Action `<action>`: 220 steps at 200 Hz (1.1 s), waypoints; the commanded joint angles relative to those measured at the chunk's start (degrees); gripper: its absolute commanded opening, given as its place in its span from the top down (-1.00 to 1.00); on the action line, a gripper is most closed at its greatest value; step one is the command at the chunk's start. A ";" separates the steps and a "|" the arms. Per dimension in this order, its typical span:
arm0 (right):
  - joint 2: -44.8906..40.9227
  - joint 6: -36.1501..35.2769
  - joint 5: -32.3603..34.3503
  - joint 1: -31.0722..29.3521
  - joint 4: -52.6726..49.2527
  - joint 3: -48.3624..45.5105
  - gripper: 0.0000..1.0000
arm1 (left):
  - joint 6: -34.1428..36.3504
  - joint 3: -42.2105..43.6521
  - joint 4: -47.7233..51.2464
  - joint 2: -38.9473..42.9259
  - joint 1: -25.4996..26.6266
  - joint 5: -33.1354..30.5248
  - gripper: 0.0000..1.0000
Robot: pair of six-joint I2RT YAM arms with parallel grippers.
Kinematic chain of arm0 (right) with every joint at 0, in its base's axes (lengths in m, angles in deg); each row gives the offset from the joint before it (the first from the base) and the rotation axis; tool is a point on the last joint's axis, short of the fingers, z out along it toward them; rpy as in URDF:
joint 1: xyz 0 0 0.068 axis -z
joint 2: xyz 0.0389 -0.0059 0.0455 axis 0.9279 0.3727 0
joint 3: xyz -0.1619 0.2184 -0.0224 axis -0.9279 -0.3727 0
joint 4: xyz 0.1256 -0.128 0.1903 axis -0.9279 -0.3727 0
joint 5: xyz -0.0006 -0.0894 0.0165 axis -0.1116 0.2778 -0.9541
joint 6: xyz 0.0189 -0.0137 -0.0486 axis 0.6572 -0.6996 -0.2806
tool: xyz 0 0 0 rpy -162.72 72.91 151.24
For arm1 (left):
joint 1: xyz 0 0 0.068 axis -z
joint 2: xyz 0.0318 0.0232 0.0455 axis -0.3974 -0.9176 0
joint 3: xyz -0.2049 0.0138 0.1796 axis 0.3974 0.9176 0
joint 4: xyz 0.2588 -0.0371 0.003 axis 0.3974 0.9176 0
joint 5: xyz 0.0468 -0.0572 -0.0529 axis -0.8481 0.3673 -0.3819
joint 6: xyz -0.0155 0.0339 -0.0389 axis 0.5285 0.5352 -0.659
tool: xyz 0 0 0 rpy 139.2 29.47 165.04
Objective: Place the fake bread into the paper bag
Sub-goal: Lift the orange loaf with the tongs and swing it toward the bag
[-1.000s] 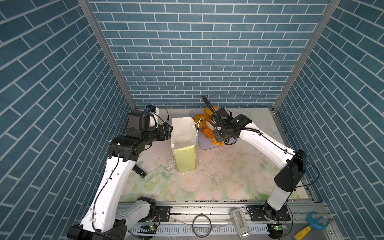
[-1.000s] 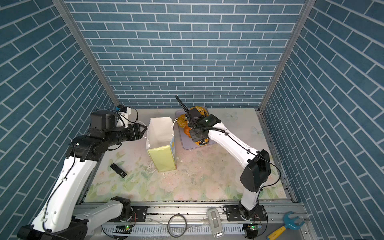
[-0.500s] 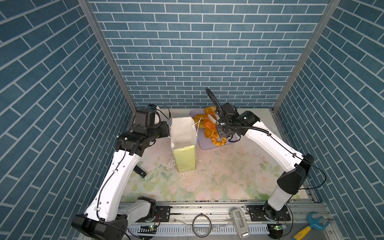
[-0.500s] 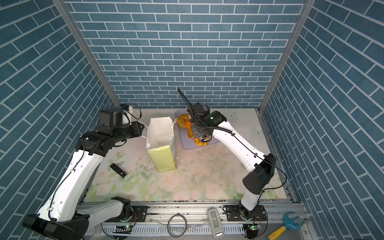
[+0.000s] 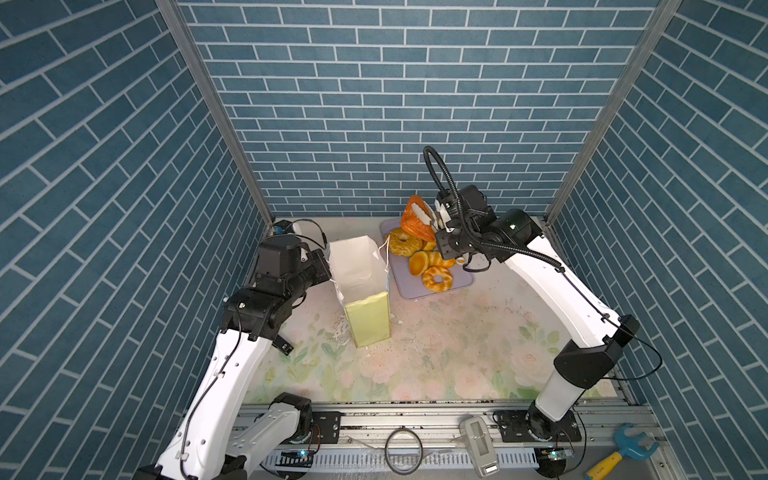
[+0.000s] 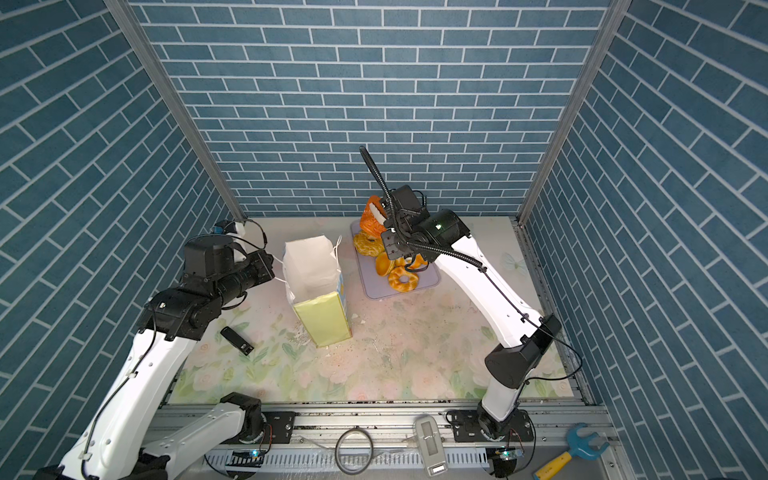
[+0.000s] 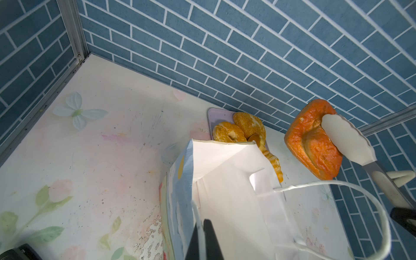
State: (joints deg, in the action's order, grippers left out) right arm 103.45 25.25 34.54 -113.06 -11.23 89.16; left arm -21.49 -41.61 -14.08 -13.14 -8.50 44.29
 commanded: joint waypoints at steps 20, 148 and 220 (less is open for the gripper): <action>-3.35 -5.06 -2.95 -0.04 3.28 2.63 0.53 | -2.13 1.70 -2.42 0.11 0.17 0.98 0.98; -0.02 -11.22 -6.22 -8.83 3.42 17.78 0.57 | 2.48 0.50 0.48 1.35 0.20 -0.03 0.48; 4.94 -12.66 0.43 -17.30 -0.99 24.02 0.57 | 4.94 -0.70 1.61 1.35 0.20 -0.10 0.48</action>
State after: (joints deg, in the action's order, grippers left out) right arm 107.13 13.97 31.26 -129.30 -11.47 111.79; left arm -18.59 -40.41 -14.24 -12.35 -8.48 44.53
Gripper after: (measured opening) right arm 0.279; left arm 0.259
